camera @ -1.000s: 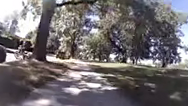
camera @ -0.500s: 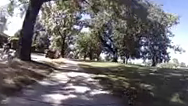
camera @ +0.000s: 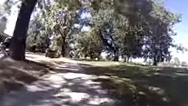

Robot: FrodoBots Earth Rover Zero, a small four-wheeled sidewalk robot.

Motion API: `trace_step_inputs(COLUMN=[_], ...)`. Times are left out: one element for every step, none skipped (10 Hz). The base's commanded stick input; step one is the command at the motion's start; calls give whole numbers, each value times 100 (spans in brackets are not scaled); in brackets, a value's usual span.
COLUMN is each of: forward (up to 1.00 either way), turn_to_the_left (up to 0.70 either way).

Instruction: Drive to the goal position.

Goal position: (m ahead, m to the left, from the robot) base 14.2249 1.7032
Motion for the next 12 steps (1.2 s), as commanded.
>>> trace_step_inputs(forward=[85,85,85,85,85,85,85,85,85,85,85,85], turn_to_the_left=[22,5,0,0,0,0,0,0,0,0,0,0])
